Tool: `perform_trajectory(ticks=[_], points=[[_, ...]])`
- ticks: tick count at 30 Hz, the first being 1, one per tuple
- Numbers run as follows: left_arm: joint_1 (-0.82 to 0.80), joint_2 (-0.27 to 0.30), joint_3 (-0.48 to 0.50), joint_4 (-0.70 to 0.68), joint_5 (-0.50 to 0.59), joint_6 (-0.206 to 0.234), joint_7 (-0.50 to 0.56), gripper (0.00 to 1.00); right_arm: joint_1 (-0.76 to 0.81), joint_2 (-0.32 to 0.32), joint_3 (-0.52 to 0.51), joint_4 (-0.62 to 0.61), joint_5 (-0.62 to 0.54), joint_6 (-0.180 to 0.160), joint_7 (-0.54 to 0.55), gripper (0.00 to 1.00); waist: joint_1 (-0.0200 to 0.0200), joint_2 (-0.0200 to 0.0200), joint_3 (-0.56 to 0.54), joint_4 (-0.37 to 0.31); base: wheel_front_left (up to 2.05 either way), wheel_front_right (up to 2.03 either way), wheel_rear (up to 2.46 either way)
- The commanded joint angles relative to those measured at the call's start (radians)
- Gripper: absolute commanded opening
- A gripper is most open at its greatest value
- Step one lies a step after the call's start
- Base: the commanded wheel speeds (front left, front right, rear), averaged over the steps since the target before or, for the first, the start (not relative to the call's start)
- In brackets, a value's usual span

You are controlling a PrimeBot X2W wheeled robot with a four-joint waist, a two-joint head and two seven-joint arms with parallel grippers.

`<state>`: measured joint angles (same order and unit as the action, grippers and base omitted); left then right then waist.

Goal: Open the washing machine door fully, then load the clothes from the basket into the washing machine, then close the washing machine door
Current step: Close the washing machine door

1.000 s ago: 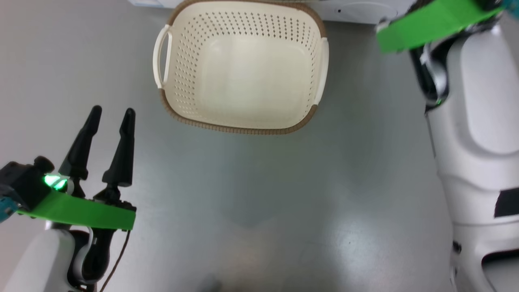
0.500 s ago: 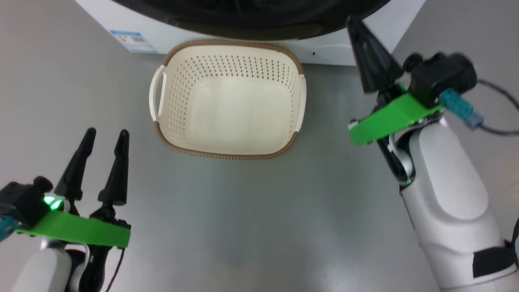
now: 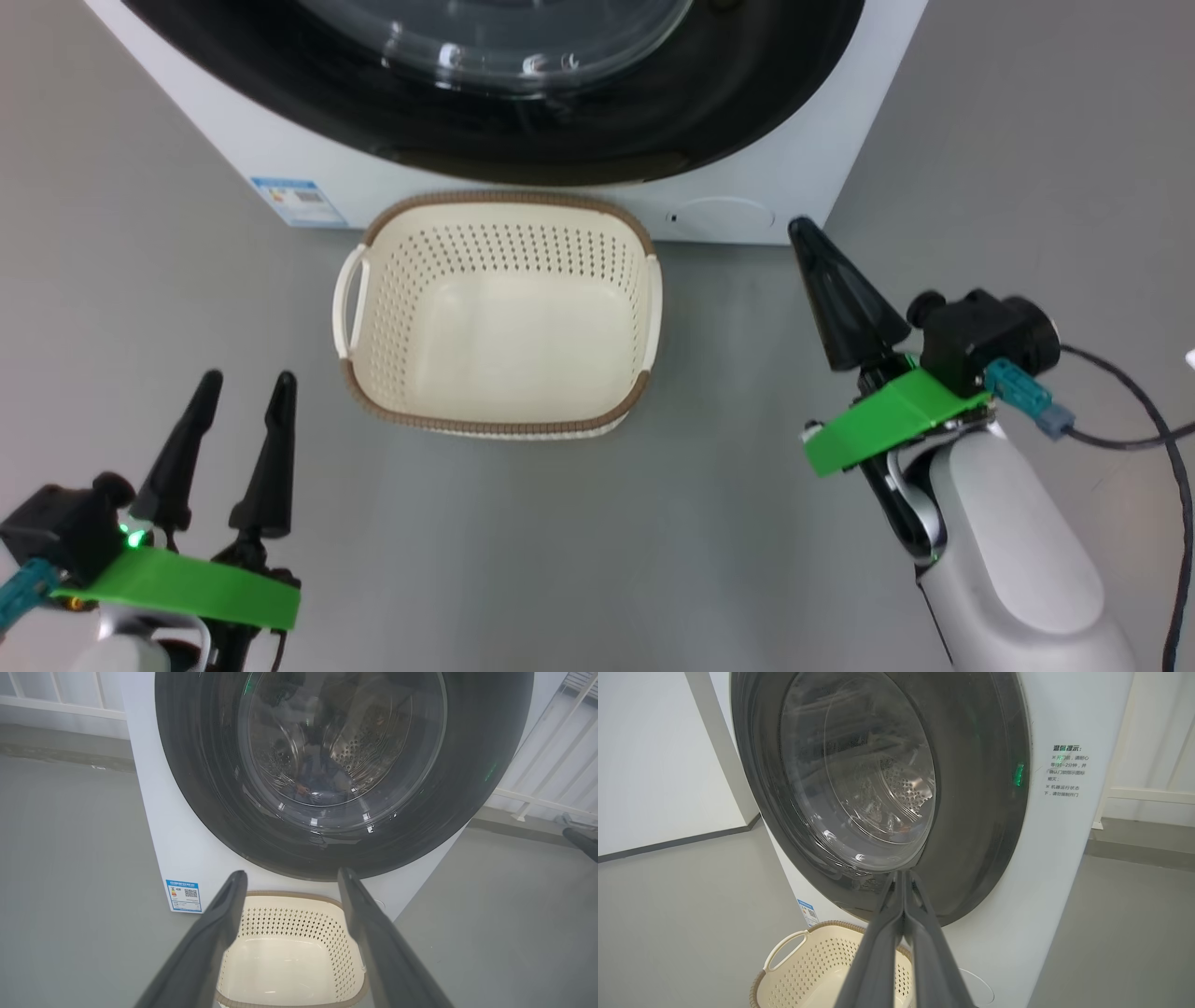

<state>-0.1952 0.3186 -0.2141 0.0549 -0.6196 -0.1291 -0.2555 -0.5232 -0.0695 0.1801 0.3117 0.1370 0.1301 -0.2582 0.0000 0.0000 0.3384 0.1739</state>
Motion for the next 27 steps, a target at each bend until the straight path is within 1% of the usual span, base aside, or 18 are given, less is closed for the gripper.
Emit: perform_trajectory(ticks=[1, 12, 19, 27], points=[[0.007, 0.025, 0.053, -0.011, 0.015, -0.002, -0.006, 1.0, 0.036, 0.019, 0.013, -0.035, 0.014, 0.001, -0.004, 1.0, 0.0, 0.0, -0.053, -0.024, 0.0, 0.0, 0.0], [0.097, 0.0, 0.105, -0.006, 0.046, -0.002, -0.006, 1.0, 0.219, 0.019, -0.025, -0.083, 0.044, 0.001, -0.004, 1.0, 0.0, 0.0, -0.159, -0.06, 0.0, 0.0, 0.0], [0.142, -0.008, 0.134, -0.009, 0.067, -0.002, -0.006, 1.0, 0.321, 0.019, -0.072, -0.13, 0.068, 0.001, -0.004, 1.0, 0.0, 0.0, -0.188, -0.084, 0.0, 0.0, 0.0], [0.176, -0.017, 0.149, -0.014, 0.075, -0.002, -0.006, 1.0, 0.398, 0.019, -0.097, -0.158, 0.088, 0.001, -0.004, 1.0, 0.0, 0.0, -0.214, -0.109, 0.0, 0.0, 0.0]])
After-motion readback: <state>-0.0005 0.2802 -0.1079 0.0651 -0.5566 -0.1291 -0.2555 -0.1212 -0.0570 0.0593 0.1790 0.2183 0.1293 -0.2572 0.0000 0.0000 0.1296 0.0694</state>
